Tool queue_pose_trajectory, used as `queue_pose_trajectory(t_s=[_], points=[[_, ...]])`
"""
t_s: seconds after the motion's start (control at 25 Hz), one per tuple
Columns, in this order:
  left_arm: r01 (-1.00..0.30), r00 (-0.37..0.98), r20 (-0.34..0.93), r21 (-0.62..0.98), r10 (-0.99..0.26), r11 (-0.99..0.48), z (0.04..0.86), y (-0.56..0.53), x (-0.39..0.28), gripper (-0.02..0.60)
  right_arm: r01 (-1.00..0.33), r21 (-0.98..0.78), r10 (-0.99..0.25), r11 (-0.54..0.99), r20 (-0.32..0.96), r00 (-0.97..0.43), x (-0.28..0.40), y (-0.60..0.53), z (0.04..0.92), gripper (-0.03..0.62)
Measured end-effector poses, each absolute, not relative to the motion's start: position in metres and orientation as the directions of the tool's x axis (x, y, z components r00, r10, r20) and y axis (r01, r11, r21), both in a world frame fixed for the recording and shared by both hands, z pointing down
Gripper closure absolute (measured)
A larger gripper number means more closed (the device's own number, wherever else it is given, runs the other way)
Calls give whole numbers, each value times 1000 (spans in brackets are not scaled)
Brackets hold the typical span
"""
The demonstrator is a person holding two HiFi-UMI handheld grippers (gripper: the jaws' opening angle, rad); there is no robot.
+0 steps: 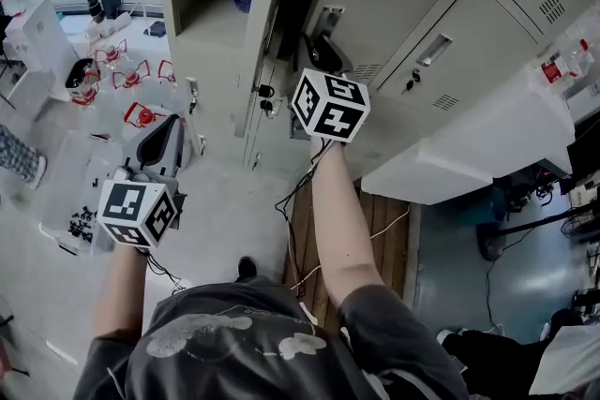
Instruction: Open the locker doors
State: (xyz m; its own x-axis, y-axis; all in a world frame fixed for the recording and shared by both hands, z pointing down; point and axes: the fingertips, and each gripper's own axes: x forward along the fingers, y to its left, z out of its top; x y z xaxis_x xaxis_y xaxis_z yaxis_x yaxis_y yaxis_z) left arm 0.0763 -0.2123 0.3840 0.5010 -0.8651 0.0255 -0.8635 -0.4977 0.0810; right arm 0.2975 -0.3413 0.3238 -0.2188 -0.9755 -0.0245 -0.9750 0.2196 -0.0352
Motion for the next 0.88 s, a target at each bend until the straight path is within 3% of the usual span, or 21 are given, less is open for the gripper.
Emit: queue_pose_trajectory(t_s=[0.88], points=[[-795, 604, 17, 86, -797, -601, 381, -180, 97, 572, -995, 0, -995, 102, -19, -102, 328, -268, 323, 444]])
